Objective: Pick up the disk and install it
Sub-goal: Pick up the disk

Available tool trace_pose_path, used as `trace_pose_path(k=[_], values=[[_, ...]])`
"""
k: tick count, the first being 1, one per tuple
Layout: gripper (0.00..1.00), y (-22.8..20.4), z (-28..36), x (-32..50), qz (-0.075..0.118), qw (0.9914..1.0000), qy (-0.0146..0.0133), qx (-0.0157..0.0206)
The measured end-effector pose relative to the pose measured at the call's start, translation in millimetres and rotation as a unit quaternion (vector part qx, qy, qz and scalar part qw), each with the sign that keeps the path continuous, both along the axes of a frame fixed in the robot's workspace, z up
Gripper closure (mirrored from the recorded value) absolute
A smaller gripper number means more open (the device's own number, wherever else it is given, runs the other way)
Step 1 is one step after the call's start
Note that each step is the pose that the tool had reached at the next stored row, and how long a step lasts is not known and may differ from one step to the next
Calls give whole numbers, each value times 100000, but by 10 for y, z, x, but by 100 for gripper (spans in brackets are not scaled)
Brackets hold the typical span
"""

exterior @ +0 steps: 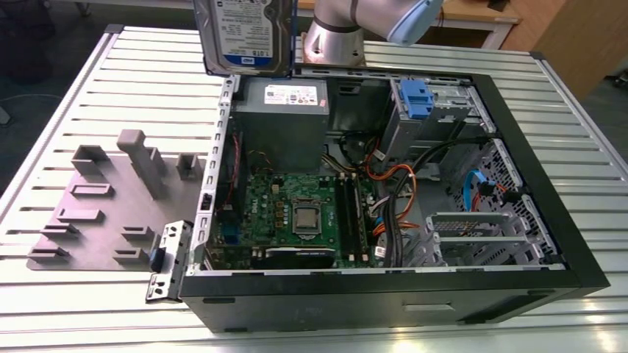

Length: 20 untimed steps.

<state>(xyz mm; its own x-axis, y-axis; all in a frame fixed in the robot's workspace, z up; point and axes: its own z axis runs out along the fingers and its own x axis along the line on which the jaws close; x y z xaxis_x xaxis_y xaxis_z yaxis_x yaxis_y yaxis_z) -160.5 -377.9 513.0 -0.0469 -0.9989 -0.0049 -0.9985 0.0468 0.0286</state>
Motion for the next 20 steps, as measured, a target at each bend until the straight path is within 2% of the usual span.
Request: trace_pose_path(k=[20], values=[[65, 0, 0, 163, 3, 100000, 1, 1]])
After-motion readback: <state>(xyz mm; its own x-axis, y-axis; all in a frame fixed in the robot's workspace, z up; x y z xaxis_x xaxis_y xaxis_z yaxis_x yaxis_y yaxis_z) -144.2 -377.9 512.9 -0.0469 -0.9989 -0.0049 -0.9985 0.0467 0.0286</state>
